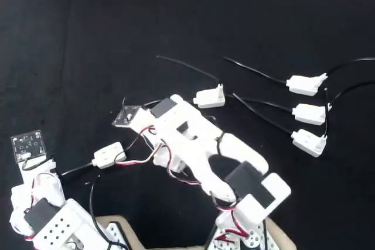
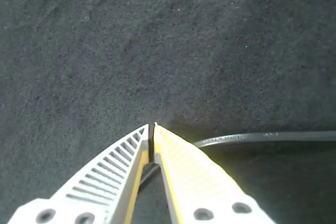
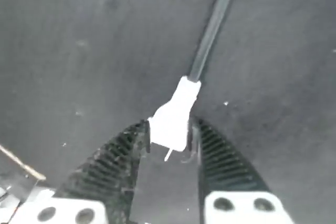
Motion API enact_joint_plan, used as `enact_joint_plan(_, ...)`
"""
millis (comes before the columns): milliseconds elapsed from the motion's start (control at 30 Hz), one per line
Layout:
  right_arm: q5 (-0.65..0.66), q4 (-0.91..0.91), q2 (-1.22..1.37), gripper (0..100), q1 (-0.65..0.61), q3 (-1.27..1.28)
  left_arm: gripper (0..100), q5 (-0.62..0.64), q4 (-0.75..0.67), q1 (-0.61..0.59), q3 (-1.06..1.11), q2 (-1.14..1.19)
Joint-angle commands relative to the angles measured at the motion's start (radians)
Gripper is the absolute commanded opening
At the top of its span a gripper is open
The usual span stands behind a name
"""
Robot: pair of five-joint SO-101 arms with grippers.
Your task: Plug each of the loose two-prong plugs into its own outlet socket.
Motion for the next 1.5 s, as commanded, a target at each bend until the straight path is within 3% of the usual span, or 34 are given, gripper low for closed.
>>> enact_joint_plan(0, -0.012, -0.051, 0.021, 12.5, -0.017, -0.004, 4, 0.003, -0.008, -0.008, 0.004, -0.012)
enact_joint_plan(267, -0.012, -0.077, 0.214, 23.5, 0.023, -0.059, 4, 0.003, -0.008, -0.008, 0.004, -0.012)
enact_joint_plan(700, 0.009, 0.101, -0.176, 37.3, -0.003, -0.048, 4, 0.003, -0.008, -0.007, 0.004, -0.012)
enact_joint_plan(867, -0.014, 0.054, -0.186, 31.0, -0.006, 0.031, 4, 0.003, -0.008, -0.007, 0.004, -0.012)
enact_joint_plan(1033, -0.037, -0.052, -0.157, 7.7, -0.008, 0.127, 4, 0.003, -0.008, -0.007, 0.004, -0.012)
enact_joint_plan(1267, -0.068, -0.149, -0.021, 23.0, -0.008, 0.128, 4, 0.003, -0.008, -0.010, 0.004, -0.012)
enact_joint_plan(1467, -0.068, -0.176, 0.047, 12.7, -0.003, 0.130, 4, 0.003, -0.008, -0.010, 0.004, -0.012)
